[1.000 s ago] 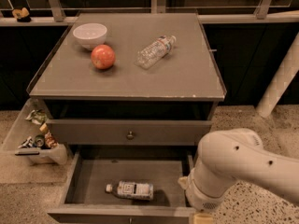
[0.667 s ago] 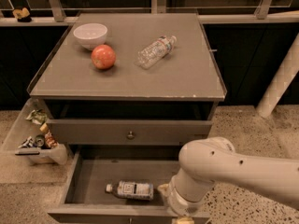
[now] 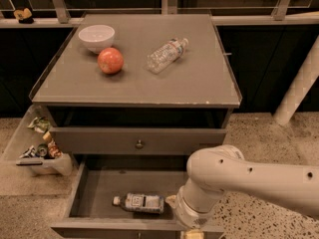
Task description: Pick water bottle from middle drawer and place on counter
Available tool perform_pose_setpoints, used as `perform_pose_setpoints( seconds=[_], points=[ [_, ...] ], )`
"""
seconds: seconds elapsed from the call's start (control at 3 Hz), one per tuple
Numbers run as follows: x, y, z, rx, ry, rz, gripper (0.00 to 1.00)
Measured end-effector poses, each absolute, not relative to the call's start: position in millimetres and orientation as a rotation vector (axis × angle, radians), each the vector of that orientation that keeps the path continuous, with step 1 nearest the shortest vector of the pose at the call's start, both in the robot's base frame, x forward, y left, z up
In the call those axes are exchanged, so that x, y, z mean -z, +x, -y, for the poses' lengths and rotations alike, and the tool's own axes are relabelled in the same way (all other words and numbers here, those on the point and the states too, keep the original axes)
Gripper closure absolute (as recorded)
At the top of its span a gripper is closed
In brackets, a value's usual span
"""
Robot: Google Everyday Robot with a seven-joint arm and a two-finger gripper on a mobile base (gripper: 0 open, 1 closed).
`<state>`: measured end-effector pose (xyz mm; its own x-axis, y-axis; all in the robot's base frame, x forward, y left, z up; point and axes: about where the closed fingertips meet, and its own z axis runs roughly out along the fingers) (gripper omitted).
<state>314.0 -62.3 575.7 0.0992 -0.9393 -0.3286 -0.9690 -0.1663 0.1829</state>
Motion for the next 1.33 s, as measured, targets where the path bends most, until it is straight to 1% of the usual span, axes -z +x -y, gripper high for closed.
perform_pose_setpoints(
  seconds=[0.33, 0.67, 1.33],
  points=[
    [-568.8, 353.1, 30.1, -0.528, -2.32, -1.875, 0.0],
    [-569.6, 373.2, -2.1, -0.474, -2.309, -1.761, 0.0],
    [-557.7, 377.5, -5.3, -0.449, -2.273, -1.834, 0.0]
  ],
)
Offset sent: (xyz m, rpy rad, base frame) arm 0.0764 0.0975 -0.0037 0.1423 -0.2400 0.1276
